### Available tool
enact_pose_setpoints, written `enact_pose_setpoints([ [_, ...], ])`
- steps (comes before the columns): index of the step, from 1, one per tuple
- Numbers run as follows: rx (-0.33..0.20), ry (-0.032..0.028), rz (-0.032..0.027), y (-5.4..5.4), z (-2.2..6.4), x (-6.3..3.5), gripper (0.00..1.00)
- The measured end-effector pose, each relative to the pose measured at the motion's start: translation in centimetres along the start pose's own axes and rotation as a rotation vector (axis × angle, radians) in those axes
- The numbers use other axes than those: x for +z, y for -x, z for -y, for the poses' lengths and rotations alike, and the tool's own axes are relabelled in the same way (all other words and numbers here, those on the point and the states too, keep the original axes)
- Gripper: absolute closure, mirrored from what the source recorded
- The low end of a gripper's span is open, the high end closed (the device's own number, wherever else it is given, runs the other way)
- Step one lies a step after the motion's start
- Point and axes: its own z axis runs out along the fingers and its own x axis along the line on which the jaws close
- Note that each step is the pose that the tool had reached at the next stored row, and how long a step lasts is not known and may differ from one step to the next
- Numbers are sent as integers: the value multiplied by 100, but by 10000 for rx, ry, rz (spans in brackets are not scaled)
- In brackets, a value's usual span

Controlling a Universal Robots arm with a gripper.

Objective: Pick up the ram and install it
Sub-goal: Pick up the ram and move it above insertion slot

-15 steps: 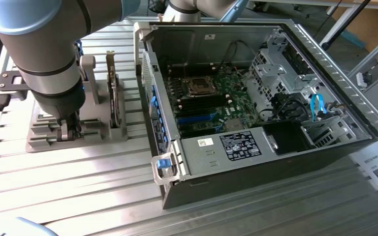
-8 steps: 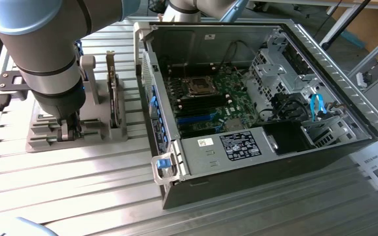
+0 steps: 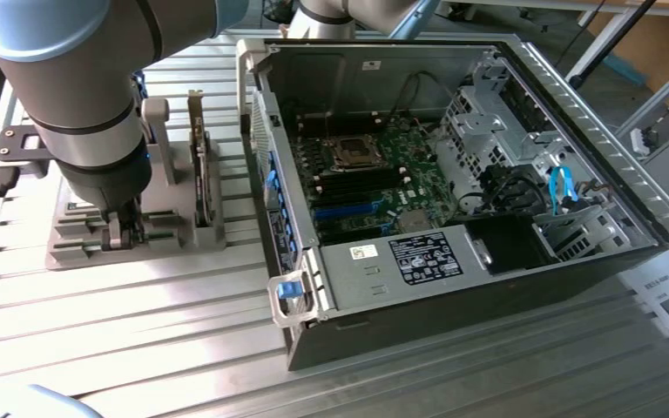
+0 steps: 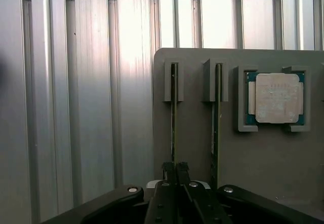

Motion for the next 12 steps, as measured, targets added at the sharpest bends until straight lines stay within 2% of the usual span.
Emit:
enact_pose_setpoints([
  [12, 0, 0, 0, 1, -1, -19, 88],
])
